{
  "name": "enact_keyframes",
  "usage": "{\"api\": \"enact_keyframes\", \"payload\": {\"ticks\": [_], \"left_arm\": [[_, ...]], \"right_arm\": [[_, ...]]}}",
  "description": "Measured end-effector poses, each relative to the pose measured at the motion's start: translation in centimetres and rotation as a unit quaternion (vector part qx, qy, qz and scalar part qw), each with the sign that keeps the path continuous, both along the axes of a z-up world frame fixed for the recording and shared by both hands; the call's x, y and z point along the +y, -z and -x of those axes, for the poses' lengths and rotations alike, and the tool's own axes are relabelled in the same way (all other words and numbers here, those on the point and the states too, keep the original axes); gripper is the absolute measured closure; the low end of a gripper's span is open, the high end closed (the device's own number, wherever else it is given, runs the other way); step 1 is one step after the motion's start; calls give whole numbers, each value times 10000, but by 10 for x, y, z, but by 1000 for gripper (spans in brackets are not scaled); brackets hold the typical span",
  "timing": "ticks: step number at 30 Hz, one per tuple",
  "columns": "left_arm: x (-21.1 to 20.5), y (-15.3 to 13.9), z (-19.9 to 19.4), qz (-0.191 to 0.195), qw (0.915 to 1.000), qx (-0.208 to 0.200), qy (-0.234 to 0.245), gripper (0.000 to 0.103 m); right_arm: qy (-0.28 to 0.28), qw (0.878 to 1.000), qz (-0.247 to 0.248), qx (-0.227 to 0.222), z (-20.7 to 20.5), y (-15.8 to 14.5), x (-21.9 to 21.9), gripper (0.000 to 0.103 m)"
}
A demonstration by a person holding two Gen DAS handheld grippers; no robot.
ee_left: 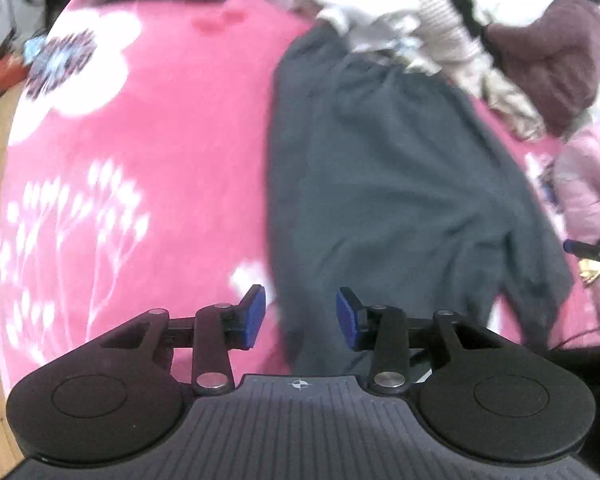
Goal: Fold clothes
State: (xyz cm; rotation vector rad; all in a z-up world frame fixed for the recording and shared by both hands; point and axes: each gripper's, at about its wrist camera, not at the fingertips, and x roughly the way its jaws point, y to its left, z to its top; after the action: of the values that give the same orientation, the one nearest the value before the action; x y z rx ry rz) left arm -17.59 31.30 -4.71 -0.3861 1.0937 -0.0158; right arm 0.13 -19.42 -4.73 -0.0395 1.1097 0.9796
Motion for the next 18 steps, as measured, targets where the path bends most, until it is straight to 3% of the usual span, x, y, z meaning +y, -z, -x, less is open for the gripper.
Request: {"api": "enact_keyframes", "payload": {"ticks": [4,8,12,14,18], "left_arm": [[23,7,17,-128,9996,101,-229,64],[49,-1,-6,3,9985,-93,-546,64],[56,-10,-72,139,9970,-515,-567,57],[56,-8,-111,133,9957,-720,-565,51],[44,3,-184,-47,9955,-861,-385,49]], "right_arm": [[-605,9942,114,884,19,34,49,62],[-378,9946,2,962,3,34,57,62],[-12,9976,-232,652,-39,16,64,61],[114,9988,-325,355,-62,3,67,59],[294,9984,-356,-330,-119,-14,74,53]]}}
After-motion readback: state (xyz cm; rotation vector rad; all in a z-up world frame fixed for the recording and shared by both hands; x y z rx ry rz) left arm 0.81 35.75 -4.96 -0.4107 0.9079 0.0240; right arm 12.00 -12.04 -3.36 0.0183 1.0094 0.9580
